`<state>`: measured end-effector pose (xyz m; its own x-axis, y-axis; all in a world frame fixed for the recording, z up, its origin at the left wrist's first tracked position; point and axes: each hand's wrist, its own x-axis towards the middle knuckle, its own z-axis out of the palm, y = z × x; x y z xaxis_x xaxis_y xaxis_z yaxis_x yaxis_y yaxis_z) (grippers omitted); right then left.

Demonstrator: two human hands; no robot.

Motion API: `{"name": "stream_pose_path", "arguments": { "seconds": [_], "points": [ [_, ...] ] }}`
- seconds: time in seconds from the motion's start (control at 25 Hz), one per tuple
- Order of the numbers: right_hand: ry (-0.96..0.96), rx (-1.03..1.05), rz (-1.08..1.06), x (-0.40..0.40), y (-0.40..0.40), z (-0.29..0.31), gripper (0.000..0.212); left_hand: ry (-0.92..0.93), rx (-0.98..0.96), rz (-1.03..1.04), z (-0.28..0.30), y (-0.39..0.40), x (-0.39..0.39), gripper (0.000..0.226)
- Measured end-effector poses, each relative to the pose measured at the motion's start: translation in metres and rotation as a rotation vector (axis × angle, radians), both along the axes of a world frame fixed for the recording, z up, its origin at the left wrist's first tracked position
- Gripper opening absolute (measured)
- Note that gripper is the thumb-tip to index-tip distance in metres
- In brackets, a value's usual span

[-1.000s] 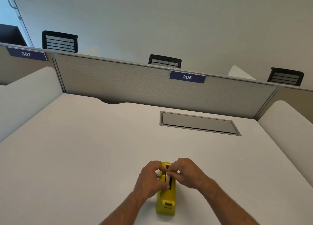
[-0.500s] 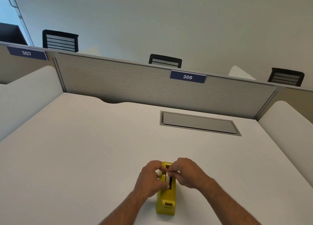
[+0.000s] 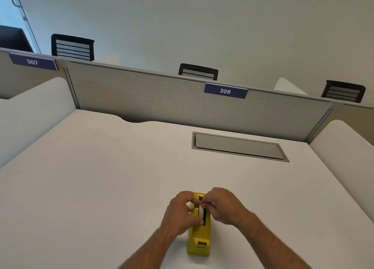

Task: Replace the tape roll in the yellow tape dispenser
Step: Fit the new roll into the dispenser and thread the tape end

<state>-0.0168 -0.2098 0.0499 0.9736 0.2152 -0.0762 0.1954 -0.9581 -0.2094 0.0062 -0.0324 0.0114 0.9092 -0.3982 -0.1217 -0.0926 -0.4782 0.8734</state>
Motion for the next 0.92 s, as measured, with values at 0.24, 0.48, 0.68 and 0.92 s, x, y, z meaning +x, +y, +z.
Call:
{"name": "stream_pose_path", "arguments": {
  "seconds": [0.24, 0.48, 0.68, 0.92],
  "points": [
    [0.039, 0.064, -0.007, -0.0024, 0.0003, 0.0058, 0.027, 0.0, -0.026, -0.012, -0.0036, 0.0, 0.0014, 0.05],
    [0.034, 0.011, -0.009, 0.0, 0.0032, 0.0053, 0.031, -0.002, -0.004, -0.007, -0.0042, -0.0006, 0.0017, 0.05],
    [0.009, -0.018, -0.012, -0.0015, 0.0038, 0.0018, 0.032, 0.002, 0.009, -0.002, -0.0059, -0.0006, 0.002, 0.05],
    [0.005, -0.018, -0.017, -0.0028, 0.0032, -0.0002, 0.031, -0.003, 0.019, -0.001, -0.0066, -0.002, 0.003, 0.05]
  ]
}}
